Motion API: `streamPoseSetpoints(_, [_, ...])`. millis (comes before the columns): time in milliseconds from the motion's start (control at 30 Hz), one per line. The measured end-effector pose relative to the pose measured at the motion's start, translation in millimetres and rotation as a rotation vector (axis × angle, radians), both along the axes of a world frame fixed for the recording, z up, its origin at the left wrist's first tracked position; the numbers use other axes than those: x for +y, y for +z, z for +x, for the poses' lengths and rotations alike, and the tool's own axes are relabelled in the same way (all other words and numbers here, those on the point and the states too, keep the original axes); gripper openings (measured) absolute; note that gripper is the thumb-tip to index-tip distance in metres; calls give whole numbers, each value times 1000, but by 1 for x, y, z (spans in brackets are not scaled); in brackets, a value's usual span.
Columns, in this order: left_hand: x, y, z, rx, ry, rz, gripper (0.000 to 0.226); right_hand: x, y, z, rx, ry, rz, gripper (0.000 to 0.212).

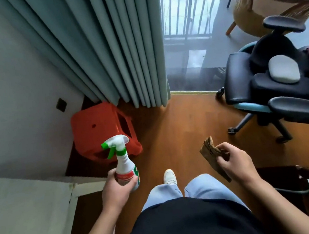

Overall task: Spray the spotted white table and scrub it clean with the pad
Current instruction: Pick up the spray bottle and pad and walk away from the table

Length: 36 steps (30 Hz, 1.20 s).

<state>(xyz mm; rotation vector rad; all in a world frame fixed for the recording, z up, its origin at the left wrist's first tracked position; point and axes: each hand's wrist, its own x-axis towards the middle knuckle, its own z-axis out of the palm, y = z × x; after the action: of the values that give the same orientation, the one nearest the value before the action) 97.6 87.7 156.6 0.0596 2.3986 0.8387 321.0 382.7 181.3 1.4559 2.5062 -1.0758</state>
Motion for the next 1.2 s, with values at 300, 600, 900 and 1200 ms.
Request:
streamPoseSetpoints(300, [158, 4, -90, 37, -127, 52, 64, 118, -4, -77, -114, -4, -22, 21])
streamPoseSetpoints(600, [181, 8, -118, 38, 370, 37, 55, 201, 12, -274, -34, 541, -22, 40])
streamPoseSetpoints(900, [110, 11, -80, 0, 984, -37, 71, 140, 5, -451, -27, 1018, -14, 32])
streamPoseSetpoints(1200, [61, -8, -113, -66, 1176, 18, 71, 47, -9, -532, -29, 1213, -38, 29])
